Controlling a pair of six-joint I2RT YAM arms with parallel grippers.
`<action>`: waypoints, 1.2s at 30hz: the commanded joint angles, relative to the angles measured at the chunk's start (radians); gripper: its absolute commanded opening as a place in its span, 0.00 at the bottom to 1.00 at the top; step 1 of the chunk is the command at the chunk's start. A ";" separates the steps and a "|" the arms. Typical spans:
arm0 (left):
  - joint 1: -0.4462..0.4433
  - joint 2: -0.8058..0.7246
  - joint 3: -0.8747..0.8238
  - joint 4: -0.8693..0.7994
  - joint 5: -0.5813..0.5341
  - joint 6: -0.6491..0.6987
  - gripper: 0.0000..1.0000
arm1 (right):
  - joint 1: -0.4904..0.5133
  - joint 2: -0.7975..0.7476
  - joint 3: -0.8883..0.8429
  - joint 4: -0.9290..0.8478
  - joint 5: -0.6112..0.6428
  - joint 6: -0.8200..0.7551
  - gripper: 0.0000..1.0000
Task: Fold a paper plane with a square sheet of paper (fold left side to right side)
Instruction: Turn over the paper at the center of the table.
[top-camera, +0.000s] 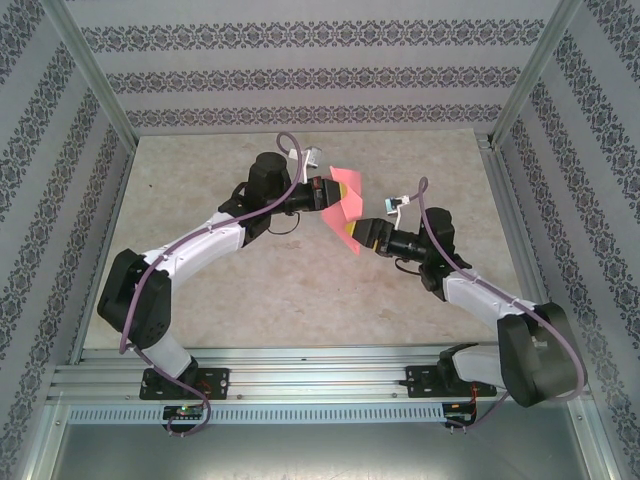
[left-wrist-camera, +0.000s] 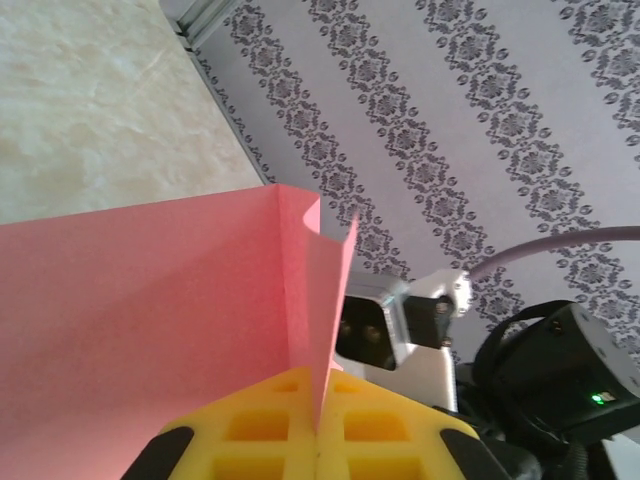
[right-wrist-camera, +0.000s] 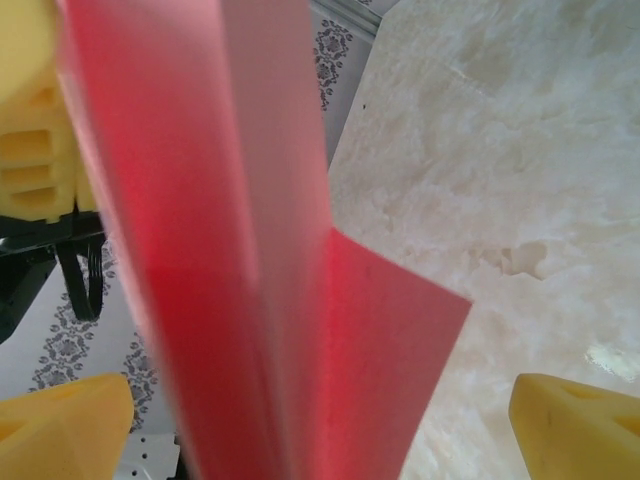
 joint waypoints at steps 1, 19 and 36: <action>-0.009 0.019 0.022 0.068 0.039 -0.026 0.07 | 0.009 0.024 -0.020 0.179 -0.046 0.095 0.89; 0.012 0.035 -0.027 0.044 -0.010 -0.036 0.12 | -0.015 0.043 -0.044 0.285 -0.081 0.154 0.25; 0.262 -0.368 -0.187 -0.471 -0.414 0.127 0.77 | 0.280 -0.103 0.326 -1.098 0.922 -0.560 0.00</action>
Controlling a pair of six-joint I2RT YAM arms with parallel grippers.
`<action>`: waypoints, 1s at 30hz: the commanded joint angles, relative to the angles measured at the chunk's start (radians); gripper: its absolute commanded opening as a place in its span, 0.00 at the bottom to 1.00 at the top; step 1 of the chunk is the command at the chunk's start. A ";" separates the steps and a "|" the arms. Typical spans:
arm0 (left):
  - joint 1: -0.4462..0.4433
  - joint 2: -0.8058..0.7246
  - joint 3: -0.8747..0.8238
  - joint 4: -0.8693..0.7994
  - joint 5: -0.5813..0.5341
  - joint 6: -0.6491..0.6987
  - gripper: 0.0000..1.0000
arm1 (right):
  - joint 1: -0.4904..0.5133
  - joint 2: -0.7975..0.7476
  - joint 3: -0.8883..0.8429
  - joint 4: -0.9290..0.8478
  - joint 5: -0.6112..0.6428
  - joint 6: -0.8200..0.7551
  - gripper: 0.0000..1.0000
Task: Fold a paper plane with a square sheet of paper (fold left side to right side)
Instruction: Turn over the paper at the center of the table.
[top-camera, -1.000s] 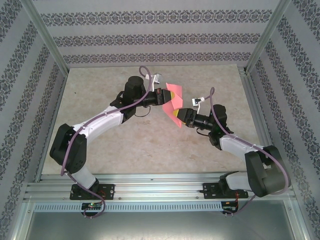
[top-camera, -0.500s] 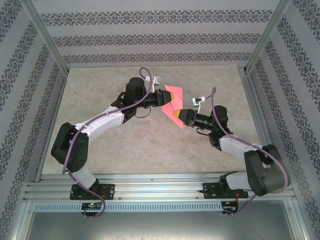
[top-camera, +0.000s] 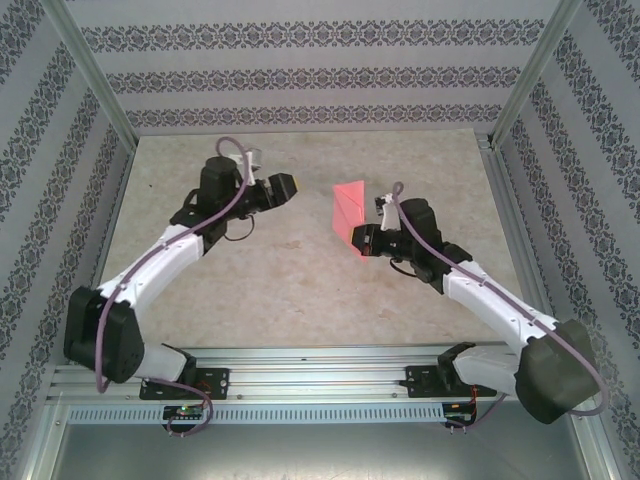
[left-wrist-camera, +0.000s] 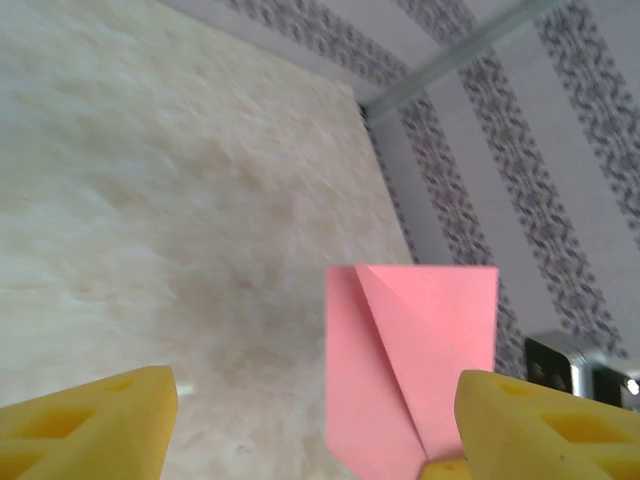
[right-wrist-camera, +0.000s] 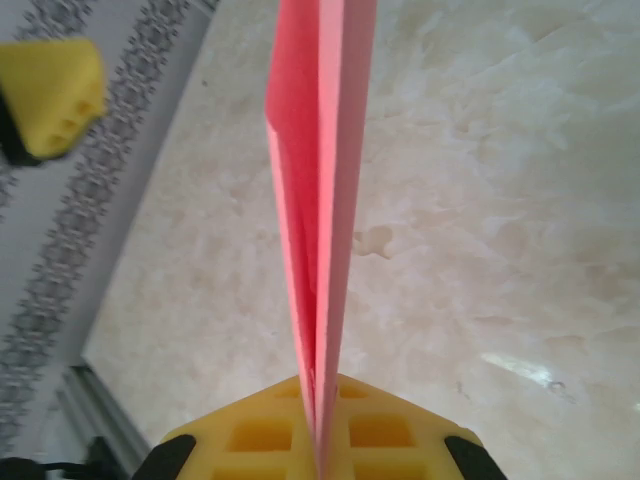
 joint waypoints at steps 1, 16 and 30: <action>0.065 -0.124 -0.032 -0.248 -0.256 0.050 0.78 | 0.114 0.048 0.102 -0.405 0.517 -0.162 0.00; 0.325 -0.356 -0.294 -0.318 -0.363 -0.041 0.88 | 0.499 0.877 0.710 -0.928 1.195 -0.147 0.04; 0.347 -0.138 -0.270 -0.247 -0.046 0.073 0.88 | 0.553 0.776 0.666 -0.756 0.832 -0.210 0.65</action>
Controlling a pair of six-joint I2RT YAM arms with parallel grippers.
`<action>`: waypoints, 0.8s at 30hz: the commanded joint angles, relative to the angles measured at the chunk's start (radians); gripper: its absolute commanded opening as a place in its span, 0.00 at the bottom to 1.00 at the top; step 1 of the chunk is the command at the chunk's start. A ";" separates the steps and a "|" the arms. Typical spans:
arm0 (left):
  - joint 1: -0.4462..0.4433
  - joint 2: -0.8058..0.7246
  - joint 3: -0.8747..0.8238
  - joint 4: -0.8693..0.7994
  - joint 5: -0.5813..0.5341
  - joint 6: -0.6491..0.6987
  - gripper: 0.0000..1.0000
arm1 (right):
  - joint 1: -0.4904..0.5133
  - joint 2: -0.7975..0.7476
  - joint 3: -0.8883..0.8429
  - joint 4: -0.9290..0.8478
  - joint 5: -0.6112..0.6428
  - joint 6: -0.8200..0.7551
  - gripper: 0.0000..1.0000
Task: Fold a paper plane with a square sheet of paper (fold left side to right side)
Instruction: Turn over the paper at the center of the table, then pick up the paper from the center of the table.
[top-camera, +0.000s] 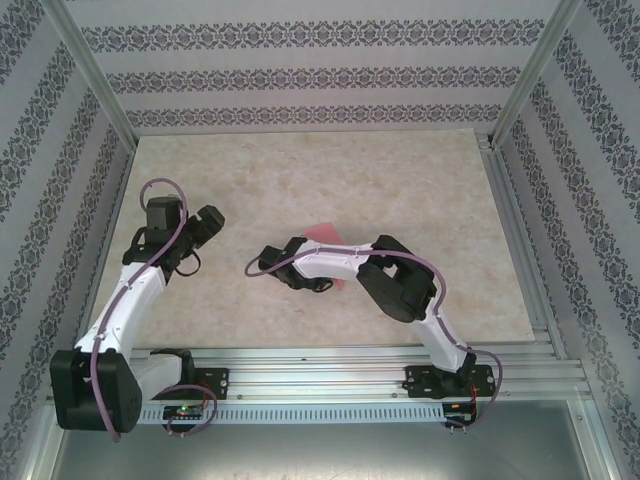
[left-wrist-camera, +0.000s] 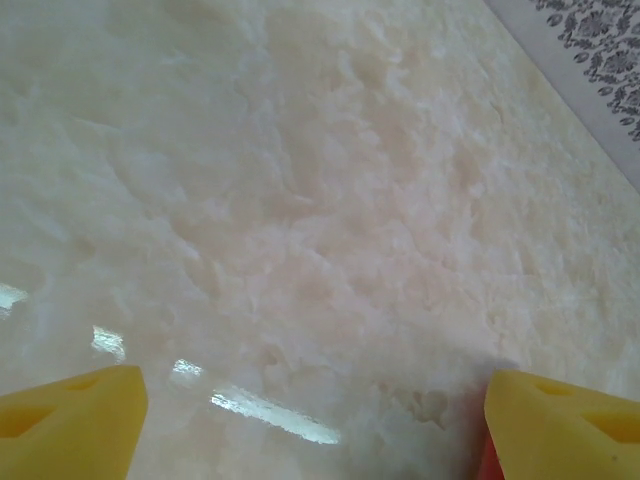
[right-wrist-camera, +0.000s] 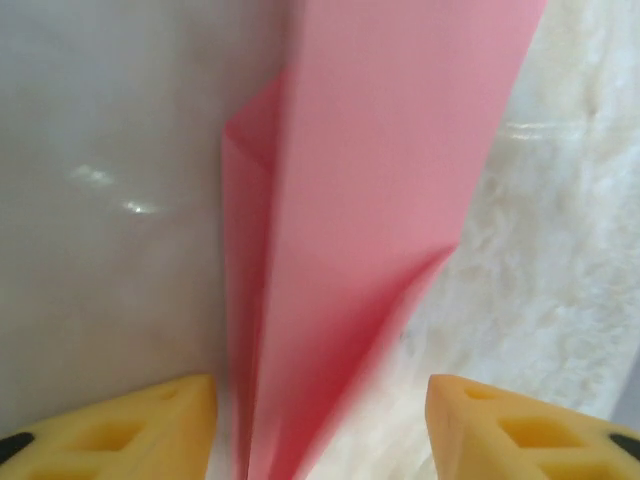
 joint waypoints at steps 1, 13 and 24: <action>0.008 0.079 0.011 0.074 0.190 0.060 0.87 | 0.010 -0.231 -0.093 0.100 -0.155 -0.011 0.68; -0.333 0.391 0.028 0.472 0.321 -0.111 0.85 | -0.315 -0.844 -0.581 0.617 -0.660 0.021 0.82; -0.446 0.705 0.215 0.556 0.323 -0.173 0.70 | -0.687 -0.895 -0.873 1.023 -1.172 0.185 0.79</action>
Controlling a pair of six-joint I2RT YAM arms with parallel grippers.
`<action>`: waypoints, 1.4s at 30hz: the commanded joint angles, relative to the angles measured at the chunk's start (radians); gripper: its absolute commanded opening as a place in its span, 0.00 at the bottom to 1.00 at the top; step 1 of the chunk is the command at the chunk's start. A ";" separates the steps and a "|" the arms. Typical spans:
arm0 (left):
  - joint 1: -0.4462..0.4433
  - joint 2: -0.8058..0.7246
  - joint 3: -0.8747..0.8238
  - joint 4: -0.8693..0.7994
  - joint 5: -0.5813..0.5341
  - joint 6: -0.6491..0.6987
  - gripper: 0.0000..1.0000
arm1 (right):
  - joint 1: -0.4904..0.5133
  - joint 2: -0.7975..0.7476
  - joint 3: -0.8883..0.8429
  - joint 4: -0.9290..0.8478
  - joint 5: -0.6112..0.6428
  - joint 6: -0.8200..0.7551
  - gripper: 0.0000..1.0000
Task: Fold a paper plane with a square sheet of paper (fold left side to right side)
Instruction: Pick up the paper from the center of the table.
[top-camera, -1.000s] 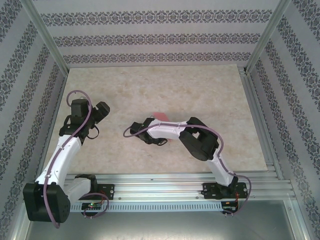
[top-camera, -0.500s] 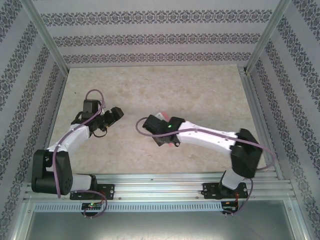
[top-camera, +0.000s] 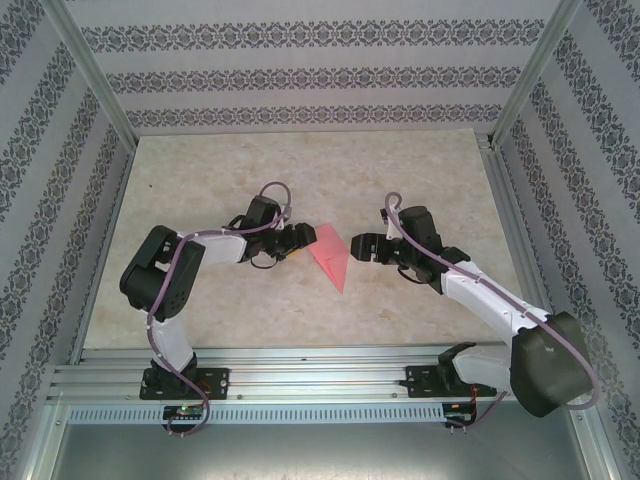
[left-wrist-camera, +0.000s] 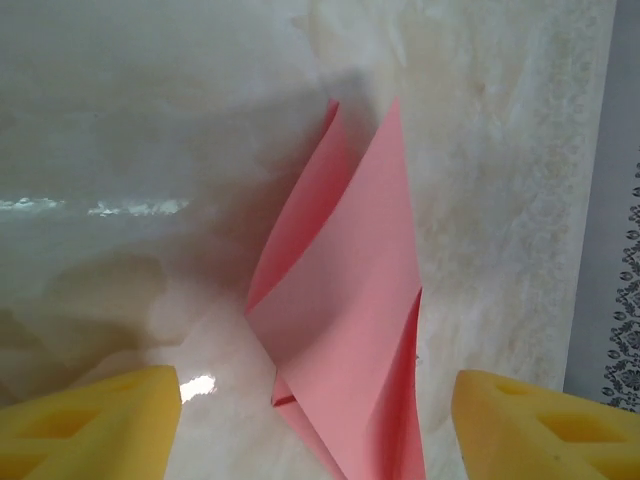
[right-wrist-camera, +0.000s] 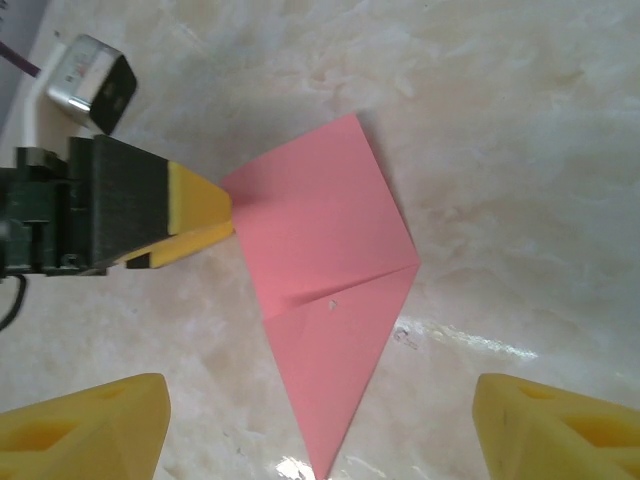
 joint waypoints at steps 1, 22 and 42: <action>-0.011 0.047 0.055 0.066 0.024 -0.017 0.67 | -0.064 0.014 -0.060 0.189 -0.217 0.069 0.78; 0.065 -0.056 0.039 0.045 0.286 0.304 0.03 | -0.162 0.312 0.025 0.259 -0.482 -0.055 0.68; 0.073 -0.150 0.011 -0.064 0.379 0.448 0.01 | -0.048 0.518 0.172 0.392 -0.580 0.002 0.51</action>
